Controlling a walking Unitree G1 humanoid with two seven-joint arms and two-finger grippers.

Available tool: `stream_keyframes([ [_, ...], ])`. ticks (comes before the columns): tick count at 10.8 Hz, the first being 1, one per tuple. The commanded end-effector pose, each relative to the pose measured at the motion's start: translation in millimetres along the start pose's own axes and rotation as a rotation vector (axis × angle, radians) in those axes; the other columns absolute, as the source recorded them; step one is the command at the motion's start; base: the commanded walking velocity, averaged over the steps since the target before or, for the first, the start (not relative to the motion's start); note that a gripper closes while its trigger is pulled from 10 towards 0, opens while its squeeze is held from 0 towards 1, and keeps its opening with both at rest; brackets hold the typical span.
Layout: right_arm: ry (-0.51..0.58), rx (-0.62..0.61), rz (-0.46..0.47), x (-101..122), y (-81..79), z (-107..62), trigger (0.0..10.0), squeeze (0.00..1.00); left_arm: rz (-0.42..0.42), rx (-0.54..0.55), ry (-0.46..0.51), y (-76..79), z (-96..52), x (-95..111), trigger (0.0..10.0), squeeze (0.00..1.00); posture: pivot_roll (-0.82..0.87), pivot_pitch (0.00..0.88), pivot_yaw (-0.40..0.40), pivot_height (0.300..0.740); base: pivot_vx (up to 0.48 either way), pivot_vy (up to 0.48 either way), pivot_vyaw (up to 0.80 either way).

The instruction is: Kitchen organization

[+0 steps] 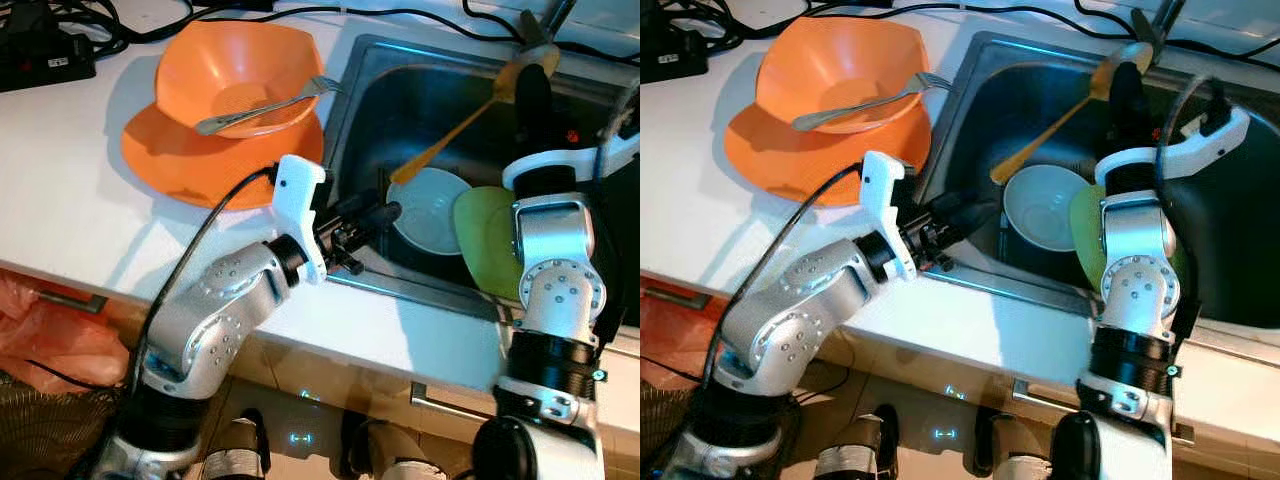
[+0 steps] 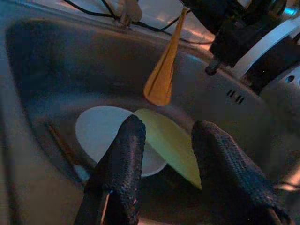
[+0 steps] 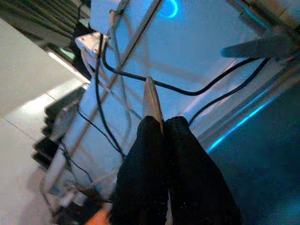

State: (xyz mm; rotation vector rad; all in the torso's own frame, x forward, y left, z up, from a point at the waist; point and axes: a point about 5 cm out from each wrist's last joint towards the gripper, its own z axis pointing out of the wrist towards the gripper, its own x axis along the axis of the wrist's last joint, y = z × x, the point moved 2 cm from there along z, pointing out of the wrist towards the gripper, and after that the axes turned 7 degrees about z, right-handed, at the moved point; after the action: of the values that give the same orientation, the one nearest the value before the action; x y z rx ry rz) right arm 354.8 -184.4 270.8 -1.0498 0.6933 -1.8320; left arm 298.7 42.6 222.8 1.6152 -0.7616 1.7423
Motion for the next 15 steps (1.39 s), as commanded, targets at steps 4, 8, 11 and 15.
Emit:
stream_keyframes([
  [4, 0.019, -0.009, -0.021, 3.2, 0.6, 1.9, 10.0, 0.00, 0.088, 0.055, 0.127, -5.1, 0.3, 34.6, 10.0, 0.00, 0.13, 0.257, -0.034, 0.740, 0.000, 0.000, 0.00],
  [8, 0.004, -0.024, -0.060, -0.2, 4.9, 1.7, 10.0, 0.00, 0.176, 0.007, 0.065, 2.5, 2.3, 29.7, 10.0, 0.00, 0.13, 0.255, -0.034, 0.740, 0.000, 0.000, 0.00],
  [11, -0.046, -0.002, -0.207, -8.7, 3.3, 1.7, 10.0, 0.00, 0.260, 0.027, -0.008, -4.4, 0.3, 20.1, 10.0, 0.00, 0.13, 0.255, -0.035, 0.740, 0.000, 0.000, 0.00],
  [15, -0.143, 0.129, -0.577, -21.1, -5.6, 4.4, 10.0, 0.00, 0.274, 0.008, -0.018, -0.9, 0.3, 17.8, 10.0, 0.00, 0.13, 0.245, -0.041, 0.740, 0.000, 0.000, 0.00],
])
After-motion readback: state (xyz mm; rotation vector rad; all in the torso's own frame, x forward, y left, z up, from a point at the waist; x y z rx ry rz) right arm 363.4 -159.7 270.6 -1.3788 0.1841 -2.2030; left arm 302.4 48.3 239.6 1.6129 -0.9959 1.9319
